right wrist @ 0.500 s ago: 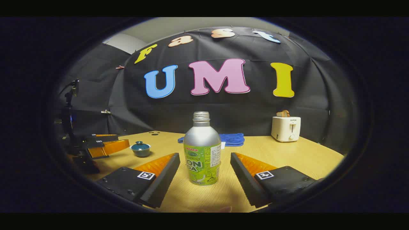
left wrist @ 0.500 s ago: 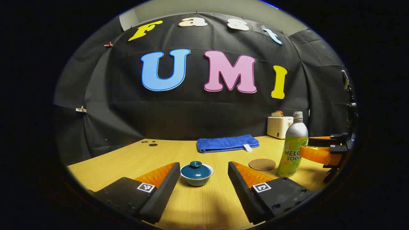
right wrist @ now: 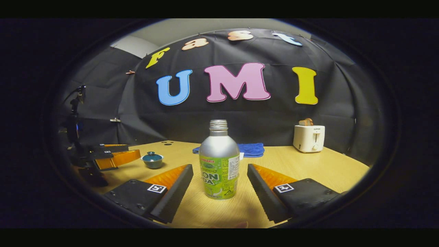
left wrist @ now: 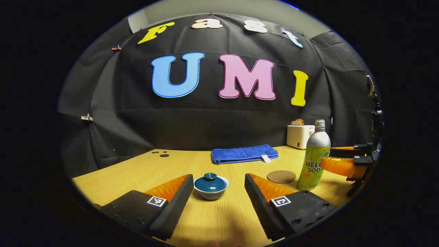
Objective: Open the teacup lid with one hand, grasp the water bottle and pour water into the teacup with the other hand; after pouring, place the water bottle on the coaster and then close the teacup lid.
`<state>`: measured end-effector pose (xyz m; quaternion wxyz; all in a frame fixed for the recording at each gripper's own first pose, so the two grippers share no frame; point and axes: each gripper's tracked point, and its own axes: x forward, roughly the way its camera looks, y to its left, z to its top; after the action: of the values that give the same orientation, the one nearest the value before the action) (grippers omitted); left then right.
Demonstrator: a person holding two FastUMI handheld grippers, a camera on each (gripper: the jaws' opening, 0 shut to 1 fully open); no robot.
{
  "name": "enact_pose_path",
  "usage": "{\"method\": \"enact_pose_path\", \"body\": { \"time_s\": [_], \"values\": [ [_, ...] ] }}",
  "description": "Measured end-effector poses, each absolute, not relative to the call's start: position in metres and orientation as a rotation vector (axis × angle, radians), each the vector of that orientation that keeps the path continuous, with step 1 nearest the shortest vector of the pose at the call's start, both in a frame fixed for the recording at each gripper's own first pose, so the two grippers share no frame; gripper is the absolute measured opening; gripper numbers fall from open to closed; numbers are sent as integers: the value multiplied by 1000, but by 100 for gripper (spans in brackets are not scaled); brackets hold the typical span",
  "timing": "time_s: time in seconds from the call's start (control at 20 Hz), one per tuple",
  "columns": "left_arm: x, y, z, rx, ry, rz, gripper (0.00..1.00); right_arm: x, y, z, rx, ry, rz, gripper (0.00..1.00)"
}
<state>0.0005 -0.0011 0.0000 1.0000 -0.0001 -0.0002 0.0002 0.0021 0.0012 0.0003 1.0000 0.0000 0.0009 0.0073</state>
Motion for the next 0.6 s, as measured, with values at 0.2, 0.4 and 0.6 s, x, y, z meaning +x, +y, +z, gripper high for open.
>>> {"method": "enact_pose_path", "body": {
  "time_s": [0.2, 0.4, 0.6],
  "values": [
    [1, -1, 1, -1, -2, 1, 95, 2, 2, 0, 0, 2, 15, 98],
    [11, 1, 1, 1, -4, -1, 95, 1, 2, 0, 0, 2, 15, 98],
    [38, 1, 0, 5, -1, -29, 95, 3, 2, 0, 0, 3, 16, 98]
  ]
}}
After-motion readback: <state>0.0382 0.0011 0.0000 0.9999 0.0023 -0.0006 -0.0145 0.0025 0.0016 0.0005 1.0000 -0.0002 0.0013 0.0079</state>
